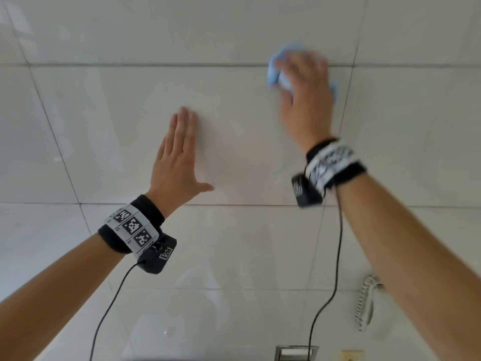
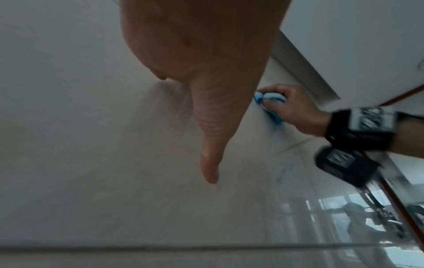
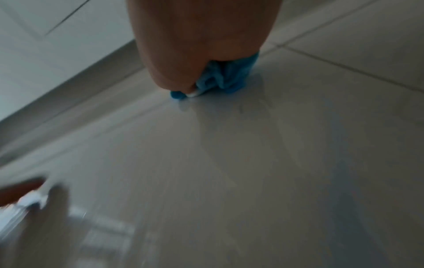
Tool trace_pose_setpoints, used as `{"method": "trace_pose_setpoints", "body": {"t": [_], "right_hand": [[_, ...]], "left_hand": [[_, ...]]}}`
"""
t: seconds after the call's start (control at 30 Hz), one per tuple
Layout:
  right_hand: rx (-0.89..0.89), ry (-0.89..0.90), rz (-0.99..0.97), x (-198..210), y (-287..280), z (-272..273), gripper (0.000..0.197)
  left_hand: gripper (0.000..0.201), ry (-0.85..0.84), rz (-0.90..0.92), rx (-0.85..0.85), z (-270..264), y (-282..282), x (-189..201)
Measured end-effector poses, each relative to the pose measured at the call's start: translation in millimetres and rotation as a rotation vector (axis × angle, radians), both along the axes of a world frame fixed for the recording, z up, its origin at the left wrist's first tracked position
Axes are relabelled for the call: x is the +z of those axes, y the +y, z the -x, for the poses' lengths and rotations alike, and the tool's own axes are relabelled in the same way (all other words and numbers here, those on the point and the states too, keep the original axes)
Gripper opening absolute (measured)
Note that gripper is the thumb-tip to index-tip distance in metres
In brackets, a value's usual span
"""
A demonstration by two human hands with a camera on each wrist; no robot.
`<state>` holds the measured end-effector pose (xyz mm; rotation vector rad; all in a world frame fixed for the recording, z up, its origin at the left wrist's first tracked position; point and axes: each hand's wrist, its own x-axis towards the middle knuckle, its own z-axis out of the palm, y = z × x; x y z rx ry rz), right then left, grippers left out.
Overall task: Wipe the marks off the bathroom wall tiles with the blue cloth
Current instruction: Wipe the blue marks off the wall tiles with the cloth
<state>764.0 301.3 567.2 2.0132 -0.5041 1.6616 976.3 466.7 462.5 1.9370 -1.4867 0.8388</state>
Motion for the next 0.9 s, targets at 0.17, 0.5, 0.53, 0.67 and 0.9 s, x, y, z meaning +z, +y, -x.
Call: {"method": "trace_pose_setpoints", "body": {"t": [0.17, 0.5, 0.53, 0.67, 0.9], "right_hand": [[0.024, -0.078, 0.011, 47, -2, 10, 0.044], [0.0, 0.562, 0.145, -217, -14, 14, 0.054], [0.024, 0.601, 0.168, -228, -15, 18, 0.053], [0.065, 0.736, 0.363, -211, -21, 28, 0.044], [0.036, 0.291, 0.12, -34, -33, 43, 0.046]], "left_hand": [[0.166, -0.029, 0.029, -0.053, 30, -17, 9], [0.169, -0.064, 0.0, 0.0, 33, -29, -4], [0.169, -0.066, -0.002, 0.009, 33, -28, -3], [0.169, -0.06, -0.009, 0.048, 39, -27, -2], [0.173, -0.04, -0.026, 0.118, 63, -34, 8]]}}
